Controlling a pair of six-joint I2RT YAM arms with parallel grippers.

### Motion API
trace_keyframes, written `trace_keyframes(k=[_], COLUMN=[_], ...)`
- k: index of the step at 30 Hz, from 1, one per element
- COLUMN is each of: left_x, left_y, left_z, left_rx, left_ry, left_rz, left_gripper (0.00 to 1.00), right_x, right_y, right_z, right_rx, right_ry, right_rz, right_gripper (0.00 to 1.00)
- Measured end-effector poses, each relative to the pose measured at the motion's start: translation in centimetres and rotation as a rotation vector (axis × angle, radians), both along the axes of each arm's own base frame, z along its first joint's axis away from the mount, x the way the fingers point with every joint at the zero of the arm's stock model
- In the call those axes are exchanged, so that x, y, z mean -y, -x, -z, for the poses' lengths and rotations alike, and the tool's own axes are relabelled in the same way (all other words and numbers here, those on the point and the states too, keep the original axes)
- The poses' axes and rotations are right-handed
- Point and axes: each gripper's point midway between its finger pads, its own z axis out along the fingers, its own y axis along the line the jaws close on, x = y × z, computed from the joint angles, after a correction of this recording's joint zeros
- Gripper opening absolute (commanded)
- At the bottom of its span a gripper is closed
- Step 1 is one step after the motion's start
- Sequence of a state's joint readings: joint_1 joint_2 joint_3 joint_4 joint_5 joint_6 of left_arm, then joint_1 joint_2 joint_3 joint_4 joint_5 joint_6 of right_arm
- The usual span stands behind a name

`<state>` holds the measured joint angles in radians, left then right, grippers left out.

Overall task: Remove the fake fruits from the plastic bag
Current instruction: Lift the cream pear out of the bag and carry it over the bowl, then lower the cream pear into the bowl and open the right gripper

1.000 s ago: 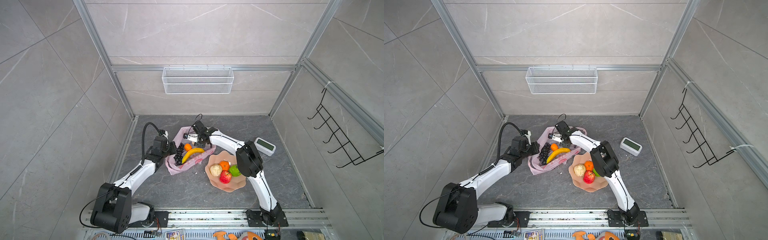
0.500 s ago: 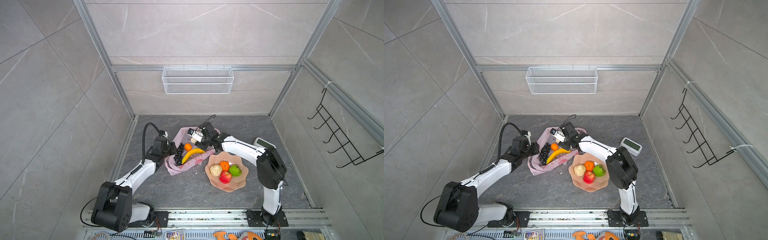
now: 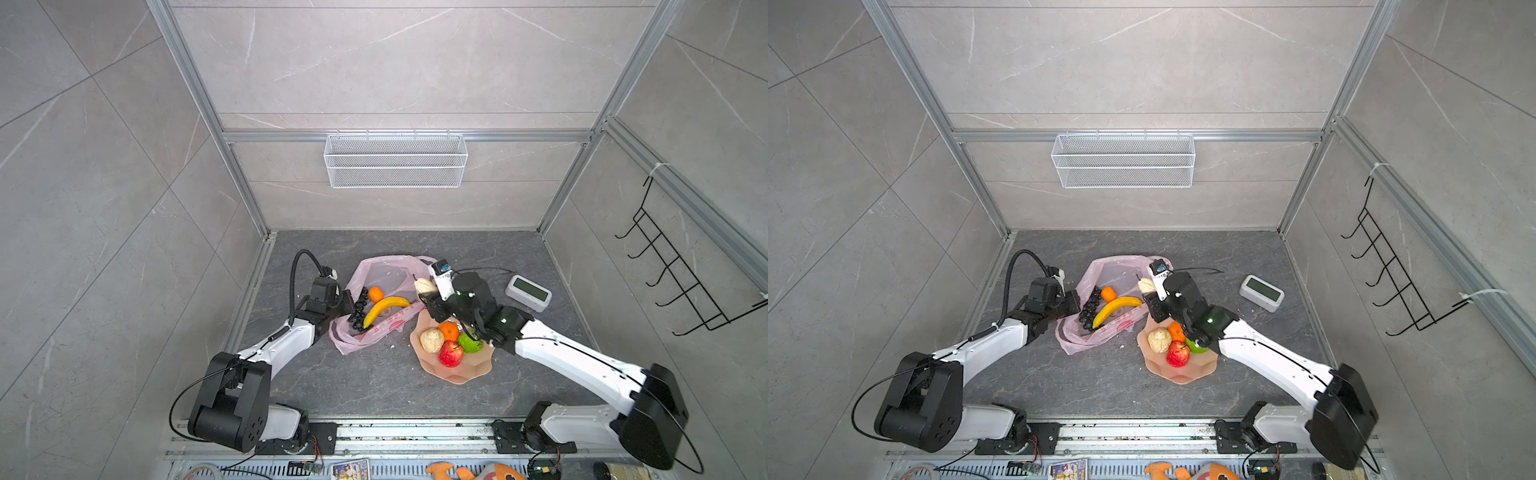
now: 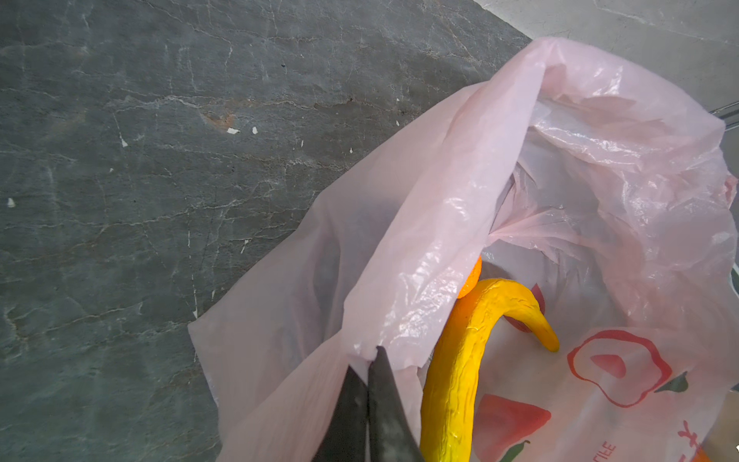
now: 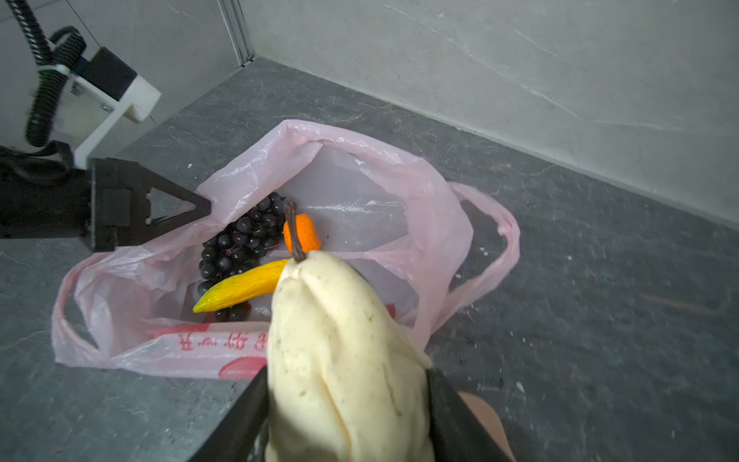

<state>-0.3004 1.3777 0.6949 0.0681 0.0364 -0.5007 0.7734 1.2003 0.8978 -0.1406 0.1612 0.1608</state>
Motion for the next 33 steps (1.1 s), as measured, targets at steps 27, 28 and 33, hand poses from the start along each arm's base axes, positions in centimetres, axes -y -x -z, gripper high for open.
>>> trace_keyframes(k=[27,28,33], left_x=[0.1,0.1,0.1], left_y=[-0.2,-0.2,-0.2], left_z=[0.3,0.4,0.4], left_rx=[0.001,-0.001,-0.004], left_ry=[0.000,-0.001,-0.002], left_rz=[0.000,0.000,0.000], left_gripper=[0.00,0.00,0.00], right_x=[10.6,10.7,11.0], right_y=[10.4,10.4,10.5], right_z=[10.4,10.7,11.5], right_rx=[-0.270,-0.274,-0.280], right_ry=[-0.252,-0.250,-0.237], right_rz=[0.360,0.366,0.380], right_gripper=[0.32,0.32,0.33])
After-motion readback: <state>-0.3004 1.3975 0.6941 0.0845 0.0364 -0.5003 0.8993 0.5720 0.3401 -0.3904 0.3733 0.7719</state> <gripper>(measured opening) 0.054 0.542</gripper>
